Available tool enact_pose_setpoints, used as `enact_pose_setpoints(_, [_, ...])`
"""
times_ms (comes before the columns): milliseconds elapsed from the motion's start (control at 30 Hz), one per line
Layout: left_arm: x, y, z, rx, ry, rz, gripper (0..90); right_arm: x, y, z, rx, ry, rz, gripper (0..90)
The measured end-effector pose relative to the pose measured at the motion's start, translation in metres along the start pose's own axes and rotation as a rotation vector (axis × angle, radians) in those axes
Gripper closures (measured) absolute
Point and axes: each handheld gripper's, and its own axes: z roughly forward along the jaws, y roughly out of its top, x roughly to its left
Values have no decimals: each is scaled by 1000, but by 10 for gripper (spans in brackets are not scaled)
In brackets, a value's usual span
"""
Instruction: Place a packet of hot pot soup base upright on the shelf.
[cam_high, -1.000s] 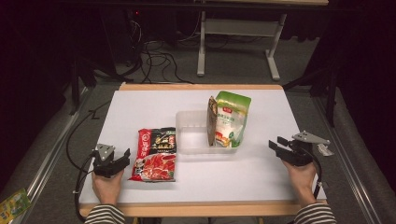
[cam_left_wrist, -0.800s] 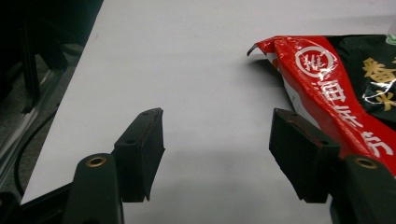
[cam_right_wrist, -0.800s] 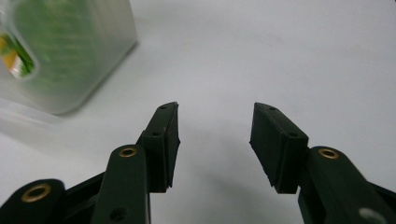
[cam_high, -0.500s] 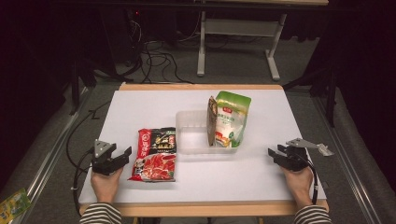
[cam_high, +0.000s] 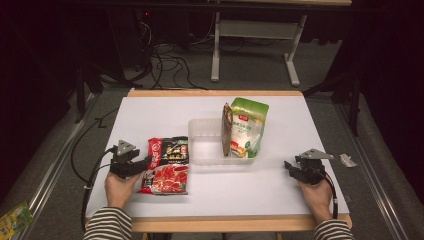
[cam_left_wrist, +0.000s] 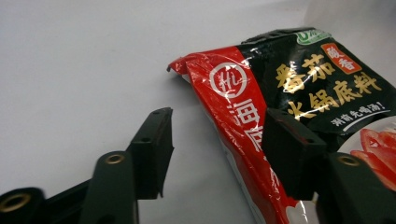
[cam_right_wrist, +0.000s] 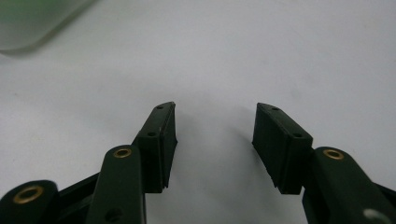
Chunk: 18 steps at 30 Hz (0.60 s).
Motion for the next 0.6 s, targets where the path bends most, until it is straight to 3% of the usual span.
enact_pose_setpoints(433, [-6,-3,7,59,-32,12,647,0,0,0,-1,0,0,500])
enact_pose_setpoints(600, [-11,-4,3,67,-23,23,725,0,0,0,1,0,4,500])
